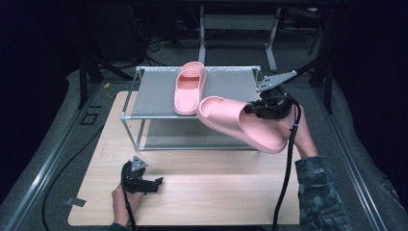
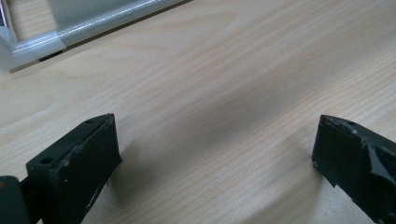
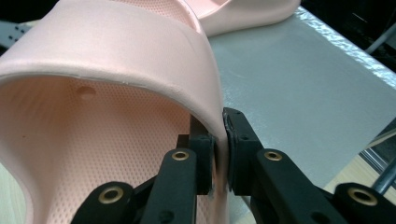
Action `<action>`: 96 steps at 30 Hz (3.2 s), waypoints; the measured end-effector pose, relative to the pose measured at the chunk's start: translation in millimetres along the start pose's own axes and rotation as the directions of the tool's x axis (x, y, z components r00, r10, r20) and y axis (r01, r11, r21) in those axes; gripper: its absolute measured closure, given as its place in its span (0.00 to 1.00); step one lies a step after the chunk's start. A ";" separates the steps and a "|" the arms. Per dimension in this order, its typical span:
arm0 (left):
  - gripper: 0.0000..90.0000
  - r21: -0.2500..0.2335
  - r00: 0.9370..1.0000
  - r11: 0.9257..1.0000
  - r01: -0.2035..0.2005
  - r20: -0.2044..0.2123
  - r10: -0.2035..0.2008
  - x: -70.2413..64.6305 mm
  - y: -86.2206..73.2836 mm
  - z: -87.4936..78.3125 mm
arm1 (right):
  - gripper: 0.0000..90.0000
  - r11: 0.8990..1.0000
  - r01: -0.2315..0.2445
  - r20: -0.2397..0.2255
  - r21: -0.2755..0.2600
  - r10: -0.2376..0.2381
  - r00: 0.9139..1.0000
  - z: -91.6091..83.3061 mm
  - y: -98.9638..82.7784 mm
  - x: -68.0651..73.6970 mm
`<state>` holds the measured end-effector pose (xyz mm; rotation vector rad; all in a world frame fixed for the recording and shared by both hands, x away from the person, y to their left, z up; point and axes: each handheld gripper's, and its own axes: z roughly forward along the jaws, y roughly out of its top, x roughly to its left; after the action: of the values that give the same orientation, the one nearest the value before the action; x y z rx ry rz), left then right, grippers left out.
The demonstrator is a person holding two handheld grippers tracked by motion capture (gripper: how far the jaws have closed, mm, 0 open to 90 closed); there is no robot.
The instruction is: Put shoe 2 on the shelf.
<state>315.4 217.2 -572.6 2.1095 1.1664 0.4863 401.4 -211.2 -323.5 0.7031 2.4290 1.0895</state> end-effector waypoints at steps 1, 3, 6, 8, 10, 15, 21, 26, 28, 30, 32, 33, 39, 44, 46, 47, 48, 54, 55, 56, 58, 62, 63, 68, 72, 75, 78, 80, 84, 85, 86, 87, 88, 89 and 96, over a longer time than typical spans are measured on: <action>0.01 0.000 1.000 1.000 0.000 0.000 0.000 0.0 0.0 0.0 | 0.92 1.000 -0.009 0.008 -0.013 0.009 1.000 0.2 0.9 -0.5; 0.01 0.000 1.000 1.000 0.000 0.000 0.000 0.0 0.0 0.0 | 0.92 1.000 -0.021 0.032 0.005 0.020 0.999 -1.5 3.8 -1.7; 0.01 0.000 1.000 1.000 0.000 0.000 0.000 0.0 0.0 0.0 | 0.92 0.999 -0.046 0.063 -0.001 0.046 0.997 -2.6 8.1 -3.5; 0.01 0.000 1.000 1.000 0.000 0.000 0.000 0.0 0.0 0.0 | 0.92 0.997 -0.073 0.086 -0.001 0.073 0.994 -3.1 11.4 -5.3; 0.01 0.000 1.000 1.000 0.000 0.000 0.000 -0.1 0.1 0.1 | 0.92 0.996 -0.085 0.121 0.016 0.083 0.989 -3.7 14.3 -6.5; 0.00 0.002 1.000 1.000 -0.002 0.002 0.002 0.0 0.2 0.1 | 0.92 0.992 -0.127 0.175 0.020 0.122 0.977 -2.7 20.8 -9.8; 0.01 0.002 1.000 1.000 -0.003 0.002 0.003 0.0 0.2 0.1 | 0.93 0.980 -0.195 0.260 0.035 0.180 0.949 5.5 31.4 -14.5; 0.00 0.001 1.000 1.000 -0.002 0.003 0.002 0.0 0.3 0.2 | 0.93 0.964 -0.259 0.330 0.058 0.227 0.916 18.6 38.6 -20.9; 0.00 0.001 1.000 1.000 -0.001 0.003 0.001 -0.1 0.3 0.3 | 0.93 0.960 -0.274 0.334 0.063 0.239 0.912 21.1 39.3 -22.4; 0.00 0.001 1.000 1.000 -0.001 0.003 0.001 -0.1 0.2 0.3 | 0.93 0.953 -0.295 0.366 0.070 0.250 0.896 28.6 41.0 -25.6; 0.00 0.000 1.000 1.000 -0.001 0.003 0.001 -0.1 0.2 0.3 | 0.93 0.941 -0.331 0.406 0.076 0.274 0.872 40.2 43.3 -28.2; 0.00 0.000 1.000 1.000 -0.001 0.003 0.001 -0.1 0.2 0.3 | 0.93 0.941 -0.331 0.406 0.076 0.274 0.872 40.2 43.3 -28.2; 0.00 0.001 1.000 1.000 -0.002 0.003 0.002 -0.1 0.3 0.4 | 0.93 0.913 -0.396 0.483 0.101 0.302 0.822 63.9 49.9 -33.8; 0.00 0.000 1.000 1.000 0.002 0.005 -0.002 -0.3 0.2 0.5 | 0.93 0.887 -0.451 0.515 0.100 0.341 0.786 77.6 50.1 -39.3; 0.01 0.000 1.000 1.000 0.002 0.005 -0.002 -0.3 0.2 0.5 | 0.93 0.872 -0.479 0.517 0.102 0.364 0.774 86.3 51.2 -42.5; 0.01 0.000 1.000 1.000 -0.001 0.004 0.001 -0.1 0.3 0.4 | 0.93 0.872 -0.479 0.517 0.102 0.364 0.774 86.3 51.2 -42.5; 0.01 0.000 1.000 1.000 -0.001 0.003 0.001 -0.1 0.3 0.4 | 0.92 0.860 -0.498 0.525 0.115 0.373 0.765 92.9 51.3 -44.2; 0.01 0.001 1.000 1.000 -0.003 0.003 0.003 -0.1 0.3 0.3 | 0.74 0.844 -0.528 0.479 0.088 0.429 0.766 89.5 43.8 -48.1; 0.01 0.001 1.000 1.000 -0.003 0.003 0.003 -0.1 0.3 0.3 | 0.74 0.844 -0.528 0.479 0.088 0.429 0.766 89.5 43.8 -48.1; 0.01 0.000 1.000 1.000 -0.001 0.004 0.001 -0.1 0.2 0.3 | 0.70 0.843 -0.532 0.468 0.077 0.441 0.766 85.1 42.9 -48.2; 0.01 -0.001 1.000 1.000 -0.001 0.004 0.001 -0.2 0.2 0.4 | 0.58 0.855 -0.516 0.420 0.047 0.452 0.787 63.7 37.8 -45.8; 0.01 -0.001 1.000 1.000 -0.001 0.003 0.001 -0.3 0.2 0.4 | 0.38 0.881 -0.471 0.339 0.048 0.429 0.837 36.5 23.7 -37.3; 0.01 0.000 1.000 1.000 -0.001 0.002 0.001 -0.4 0.2 0.4 | 0.33 0.886 -0.461 0.310 0.051 0.424 0.851 30.7 19.1 -34.7; 0.01 -0.002 1.000 1.000 0.002 0.002 -0.002 -0.5 0.3 0.5 | 0.22 0.902 -0.426 0.236 0.068 0.400 0.886 12.7 2.6 -24.1; 0.01 -0.002 1.000 1.000 0.002 0.002 -0.002 -0.6 0.3 0.5 | 0.21 0.927 -0.365 0.167 0.081 0.349 0.922 -1.5 -8.2 -6.6; 0.01 -0.002 1.000 1.000 0.002 0.002 -0.002 -0.6 0.3 0.5 | 0.22 0.934 -0.347 0.150 0.087 0.332 0.931 -2.6 -12.7 0.0; 0.01 -0.001 1.000 1.000 0.002 0.001 -0.002 -0.5 0.3 0.5 | 0.26 0.938 -0.327 0.132 0.117 0.312 0.941 2.1 -20.4 5.6; 0.01 -0.002 1.000 1.000 0.002 0.002 -0.002 -0.6 0.3 0.5 | 0.31 0.934 -0.330 0.105 0.135 0.318 0.942 10.4 -27.5 6.2; 0.01 -0.002 1.000 1.000 0.002 0.002 -0.002 -0.6 0.3 0.5 | 0.34 0.932 -0.347 0.087 0.101 0.340 0.937 16.8 -28.2 9.6; 0.01 -0.002 1.000 1.000 0.002 0.002 -0.002 -0.6 0.3 0.5 | 0.34 0.932 -0.347 0.087 0.101 0.340 0.937 16.8 -28.2 9.6; 0.01 -0.001 1.000 1.000 0.000 0.002 0.000 -0.4 0.3 0.4 | 0.34 0.931 -0.352 0.089 0.095 0.345 0.934 18.3 -27.2 11.5; 0.01 -0.002 1.000 1.000 0.002 0.002 -0.002 -0.6 0.3 0.5 | 0.36 0.931 -0.352 0.099 0.093 0.344 0.934 21.0 -25.1 14.6; 0.01 -0.002 1.000 1.000 0.002 0.002 -0.002 -0.6 0.3 0.5 | 0.40 0.930 -0.357 0.088 0.083 0.350 0.933 24.2 -21.9 17.6; 0.01 -0.002 1.000 1.000 0.002 0.002 -0.002 -0.6 0.3 0.5 | 0.42 0.933 -0.351 0.085 0.078 0.344 0.935 27.0 -20.1 19.2; 0.01 -0.001 1.000 1.000 0.001 0.001 -0.001 -0.5 0.3 0.5 | 0.49 0.943 -0.326 0.106 0.064 0.318 0.942 47.4 -4.5 27.1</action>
<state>315.6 216.6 -572.7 2.1075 1.1663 0.4847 403.5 -170.7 -360.3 1.1854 2.3406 1.0496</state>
